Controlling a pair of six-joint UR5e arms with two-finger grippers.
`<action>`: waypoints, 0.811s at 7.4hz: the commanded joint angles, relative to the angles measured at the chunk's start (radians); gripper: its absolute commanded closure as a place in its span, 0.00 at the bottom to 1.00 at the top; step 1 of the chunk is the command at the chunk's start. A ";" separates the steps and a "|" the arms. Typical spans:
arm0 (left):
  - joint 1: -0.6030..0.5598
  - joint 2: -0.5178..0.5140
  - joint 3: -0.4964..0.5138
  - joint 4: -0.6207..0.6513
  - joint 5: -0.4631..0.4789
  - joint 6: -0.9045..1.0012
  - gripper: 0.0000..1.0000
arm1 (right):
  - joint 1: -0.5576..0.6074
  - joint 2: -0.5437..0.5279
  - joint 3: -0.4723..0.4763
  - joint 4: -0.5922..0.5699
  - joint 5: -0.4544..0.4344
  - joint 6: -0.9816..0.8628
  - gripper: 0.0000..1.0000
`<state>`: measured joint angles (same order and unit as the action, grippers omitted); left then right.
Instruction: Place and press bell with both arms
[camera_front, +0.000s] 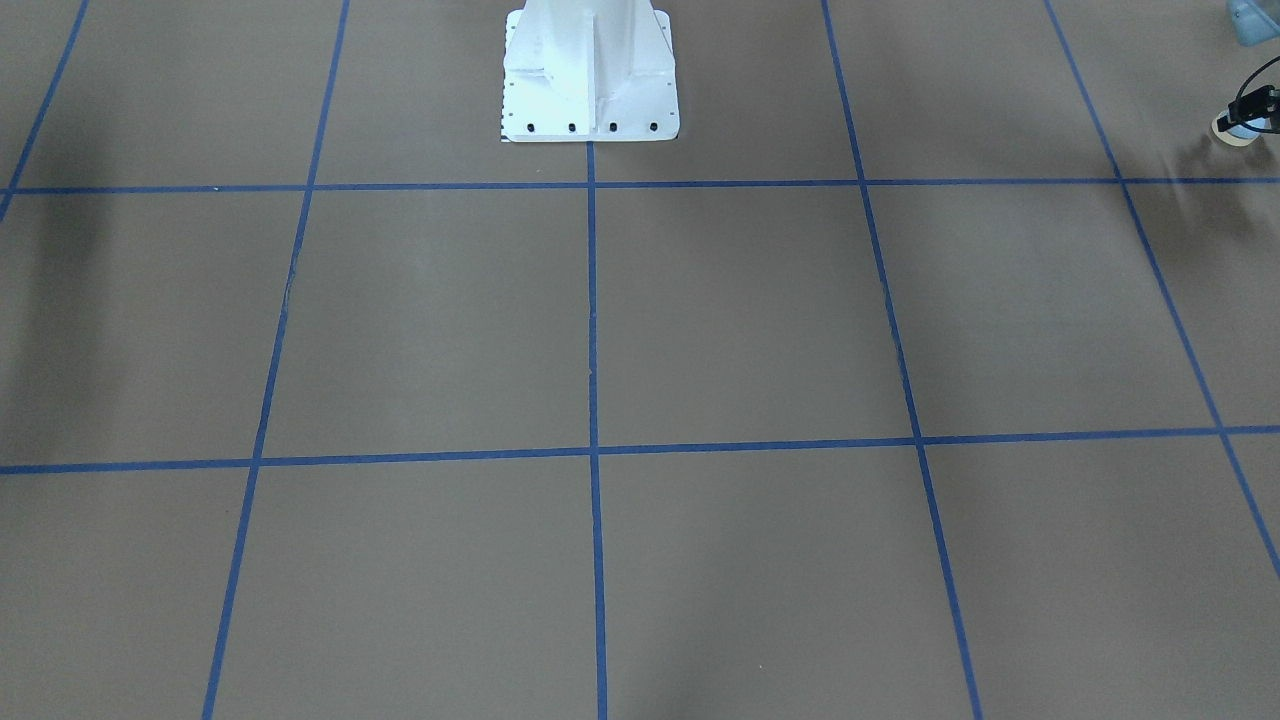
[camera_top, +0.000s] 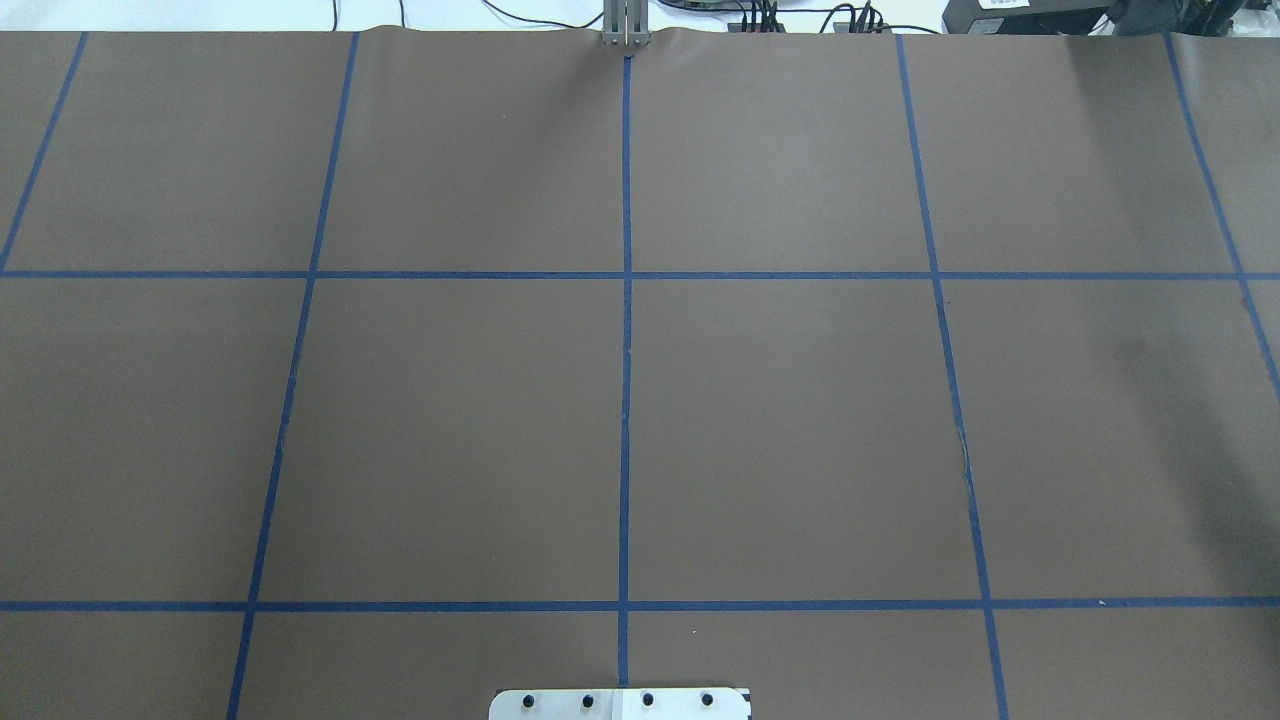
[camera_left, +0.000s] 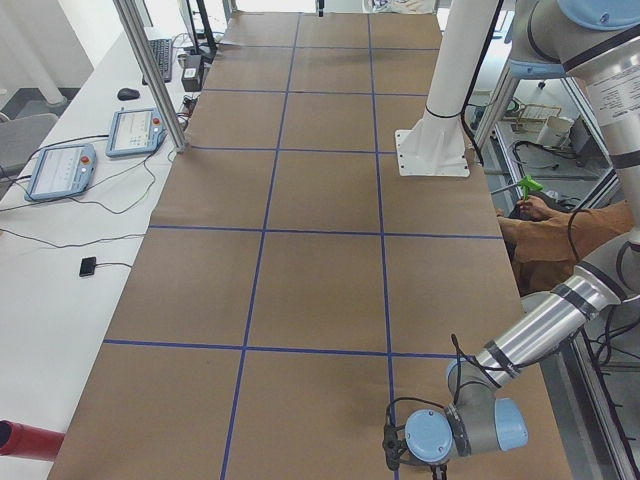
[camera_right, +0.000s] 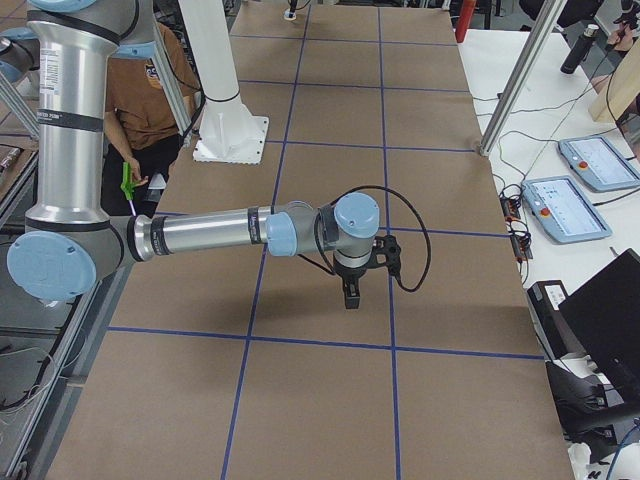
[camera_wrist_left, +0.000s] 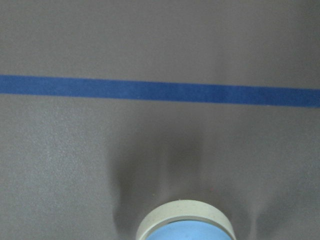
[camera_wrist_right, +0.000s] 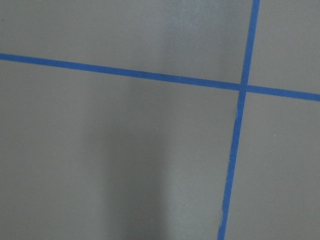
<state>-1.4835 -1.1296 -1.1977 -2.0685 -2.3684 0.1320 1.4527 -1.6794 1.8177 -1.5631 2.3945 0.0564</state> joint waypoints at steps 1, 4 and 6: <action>0.002 -0.001 0.006 -0.001 -0.002 0.000 0.11 | 0.000 0.000 0.002 0.000 0.000 -0.001 0.00; 0.002 -0.001 0.006 -0.001 -0.003 0.000 0.32 | 0.000 -0.002 0.003 0.000 0.000 0.000 0.00; 0.002 -0.001 0.004 -0.001 -0.015 0.000 0.66 | 0.000 -0.003 0.006 -0.002 0.002 0.000 0.00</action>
<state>-1.4819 -1.1305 -1.1922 -2.0693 -2.3767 0.1319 1.4527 -1.6816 1.8228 -1.5641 2.3956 0.0566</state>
